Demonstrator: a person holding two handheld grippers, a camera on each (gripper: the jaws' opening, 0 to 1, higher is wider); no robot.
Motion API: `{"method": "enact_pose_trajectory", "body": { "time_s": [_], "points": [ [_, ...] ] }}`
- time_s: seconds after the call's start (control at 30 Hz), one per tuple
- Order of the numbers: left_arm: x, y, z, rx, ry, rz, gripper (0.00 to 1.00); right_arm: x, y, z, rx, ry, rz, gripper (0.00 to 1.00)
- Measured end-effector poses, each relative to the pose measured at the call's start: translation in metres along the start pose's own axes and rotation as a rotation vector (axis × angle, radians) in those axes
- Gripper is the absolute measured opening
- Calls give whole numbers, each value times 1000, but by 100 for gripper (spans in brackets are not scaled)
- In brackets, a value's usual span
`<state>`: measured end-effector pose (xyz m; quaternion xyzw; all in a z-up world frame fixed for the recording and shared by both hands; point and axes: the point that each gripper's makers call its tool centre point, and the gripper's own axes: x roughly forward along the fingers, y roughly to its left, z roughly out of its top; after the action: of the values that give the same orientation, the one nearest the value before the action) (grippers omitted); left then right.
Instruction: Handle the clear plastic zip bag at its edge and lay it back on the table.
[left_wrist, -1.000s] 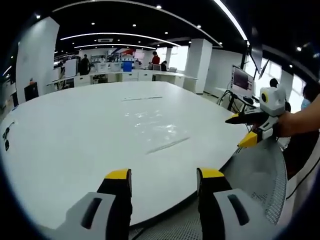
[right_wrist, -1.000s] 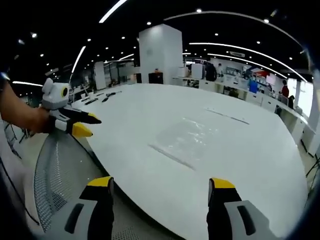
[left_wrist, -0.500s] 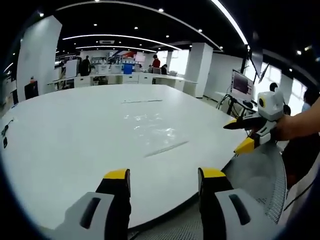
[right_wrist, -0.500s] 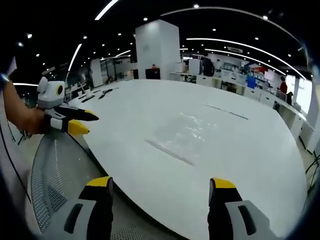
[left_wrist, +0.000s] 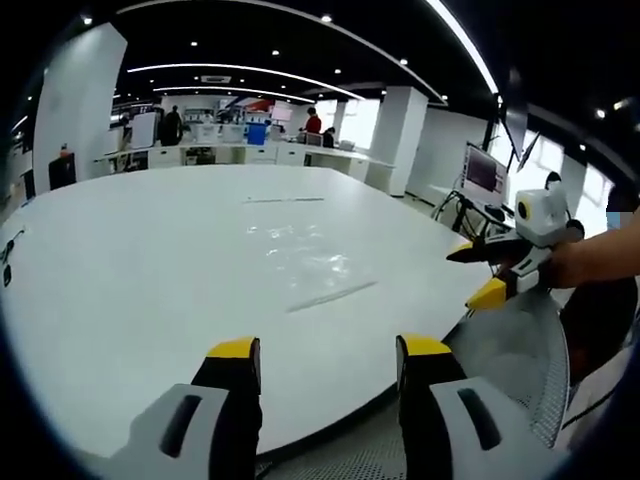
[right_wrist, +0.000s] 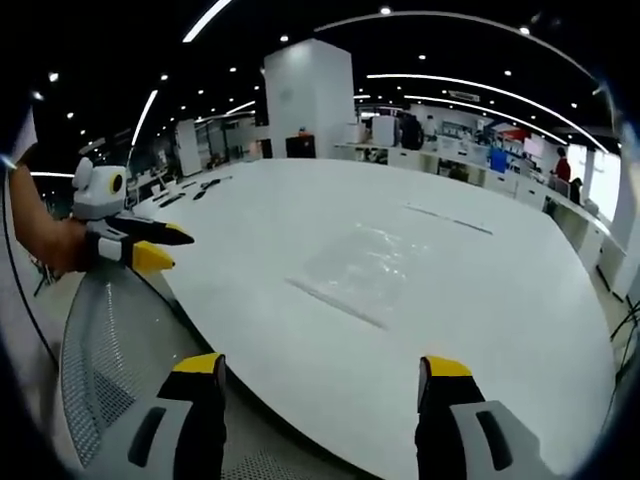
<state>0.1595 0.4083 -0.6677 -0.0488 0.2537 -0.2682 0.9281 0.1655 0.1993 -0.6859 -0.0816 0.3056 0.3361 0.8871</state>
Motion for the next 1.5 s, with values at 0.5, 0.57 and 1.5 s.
{"method": "enact_pose_trajectory", "body": {
  "time_s": [0.5, 0.57, 1.5],
  "points": [
    [0, -1, 0, 6, 2, -12, 53, 2, 0, -7, -23, 28, 5, 78],
    [0, -1, 1, 4, 0, -11, 53, 2, -2, -7, -21, 29, 4, 78],
    [-1, -1, 4, 3, -20, -14, 53, 4, 10, -16, -62, 111, 13, 77]
  ]
}}
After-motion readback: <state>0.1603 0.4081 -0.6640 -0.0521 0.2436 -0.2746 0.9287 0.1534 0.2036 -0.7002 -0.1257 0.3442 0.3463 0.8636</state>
